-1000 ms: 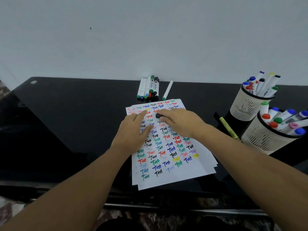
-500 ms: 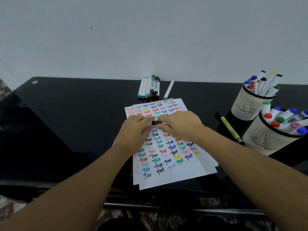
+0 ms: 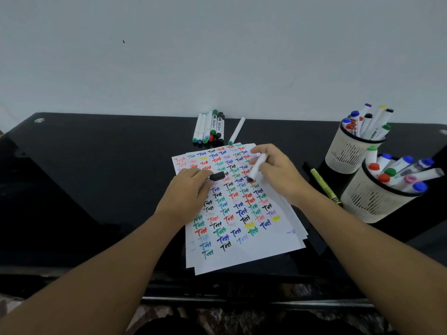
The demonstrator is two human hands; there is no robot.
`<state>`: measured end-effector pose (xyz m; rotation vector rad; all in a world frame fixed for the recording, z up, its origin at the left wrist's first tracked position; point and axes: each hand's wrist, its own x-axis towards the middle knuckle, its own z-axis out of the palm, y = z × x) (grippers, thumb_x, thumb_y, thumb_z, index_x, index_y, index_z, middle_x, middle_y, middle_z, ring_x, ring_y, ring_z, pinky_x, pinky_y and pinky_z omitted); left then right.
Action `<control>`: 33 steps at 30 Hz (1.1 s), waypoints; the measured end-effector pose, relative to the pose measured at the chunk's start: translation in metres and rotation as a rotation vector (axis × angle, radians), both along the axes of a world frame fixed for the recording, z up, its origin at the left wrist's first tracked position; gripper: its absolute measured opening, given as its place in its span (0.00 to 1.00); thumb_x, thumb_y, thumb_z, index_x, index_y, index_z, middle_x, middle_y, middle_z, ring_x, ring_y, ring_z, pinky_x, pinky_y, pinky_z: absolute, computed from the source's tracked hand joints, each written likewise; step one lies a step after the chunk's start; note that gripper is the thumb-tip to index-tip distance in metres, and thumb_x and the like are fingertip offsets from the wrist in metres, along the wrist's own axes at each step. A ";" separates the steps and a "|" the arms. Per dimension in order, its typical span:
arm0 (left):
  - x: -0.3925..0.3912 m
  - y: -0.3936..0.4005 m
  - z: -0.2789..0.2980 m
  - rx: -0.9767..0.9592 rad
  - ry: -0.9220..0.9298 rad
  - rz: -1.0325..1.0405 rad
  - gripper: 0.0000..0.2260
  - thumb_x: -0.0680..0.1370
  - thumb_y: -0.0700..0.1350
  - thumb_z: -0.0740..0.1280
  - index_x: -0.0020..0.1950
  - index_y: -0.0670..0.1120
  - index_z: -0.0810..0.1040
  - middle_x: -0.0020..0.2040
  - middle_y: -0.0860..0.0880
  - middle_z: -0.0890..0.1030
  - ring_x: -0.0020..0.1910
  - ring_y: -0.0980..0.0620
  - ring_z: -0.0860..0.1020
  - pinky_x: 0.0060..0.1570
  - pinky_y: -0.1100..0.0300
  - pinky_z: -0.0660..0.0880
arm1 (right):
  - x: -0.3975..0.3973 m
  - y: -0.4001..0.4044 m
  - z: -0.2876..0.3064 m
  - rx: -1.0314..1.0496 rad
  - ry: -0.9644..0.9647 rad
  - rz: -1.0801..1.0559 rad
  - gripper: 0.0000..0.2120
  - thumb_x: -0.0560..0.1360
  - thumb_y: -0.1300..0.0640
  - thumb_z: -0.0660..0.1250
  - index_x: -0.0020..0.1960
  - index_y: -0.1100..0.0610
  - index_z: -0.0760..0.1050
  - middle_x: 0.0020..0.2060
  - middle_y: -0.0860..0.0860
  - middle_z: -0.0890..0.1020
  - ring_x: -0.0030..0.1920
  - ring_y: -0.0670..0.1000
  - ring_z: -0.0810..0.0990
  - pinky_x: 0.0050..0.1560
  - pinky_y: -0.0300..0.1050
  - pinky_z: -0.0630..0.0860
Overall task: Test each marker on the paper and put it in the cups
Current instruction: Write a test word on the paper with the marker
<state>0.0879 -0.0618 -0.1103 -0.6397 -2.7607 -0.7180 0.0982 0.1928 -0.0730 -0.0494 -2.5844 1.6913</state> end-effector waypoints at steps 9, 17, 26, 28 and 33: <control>0.000 -0.001 -0.004 0.026 0.003 -0.004 0.20 0.80 0.54 0.68 0.72 0.52 0.75 0.61 0.55 0.75 0.62 0.54 0.71 0.59 0.57 0.74 | 0.015 0.011 -0.013 -0.149 0.155 -0.141 0.09 0.85 0.42 0.61 0.55 0.42 0.79 0.31 0.44 0.78 0.36 0.44 0.77 0.45 0.48 0.77; -0.004 0.000 -0.005 -0.008 0.040 -0.008 0.17 0.81 0.55 0.67 0.69 0.54 0.79 0.59 0.56 0.76 0.59 0.56 0.71 0.55 0.60 0.69 | 0.018 0.013 -0.027 -0.025 0.123 -0.235 0.03 0.81 0.50 0.69 0.49 0.48 0.79 0.43 0.48 0.84 0.46 0.51 0.83 0.49 0.53 0.80; -0.005 0.001 -0.006 -0.019 0.043 0.001 0.17 0.81 0.55 0.67 0.69 0.54 0.79 0.59 0.56 0.76 0.58 0.56 0.70 0.54 0.60 0.69 | 0.018 0.011 -0.026 0.083 0.072 -0.187 0.10 0.85 0.47 0.62 0.51 0.52 0.76 0.43 0.44 0.81 0.43 0.43 0.78 0.45 0.43 0.71; -0.004 0.001 -0.007 -0.015 0.046 -0.001 0.17 0.81 0.55 0.67 0.68 0.53 0.79 0.58 0.56 0.76 0.58 0.56 0.71 0.55 0.59 0.71 | 0.017 0.010 -0.027 0.091 0.061 -0.187 0.09 0.85 0.47 0.62 0.51 0.50 0.76 0.44 0.44 0.81 0.43 0.43 0.78 0.44 0.42 0.71; -0.004 0.000 -0.007 -0.013 0.056 -0.006 0.16 0.81 0.55 0.67 0.67 0.53 0.80 0.58 0.56 0.76 0.57 0.55 0.71 0.54 0.58 0.72 | 0.019 0.009 -0.025 0.108 0.053 -0.186 0.09 0.85 0.48 0.62 0.48 0.47 0.76 0.45 0.44 0.82 0.44 0.44 0.78 0.44 0.44 0.72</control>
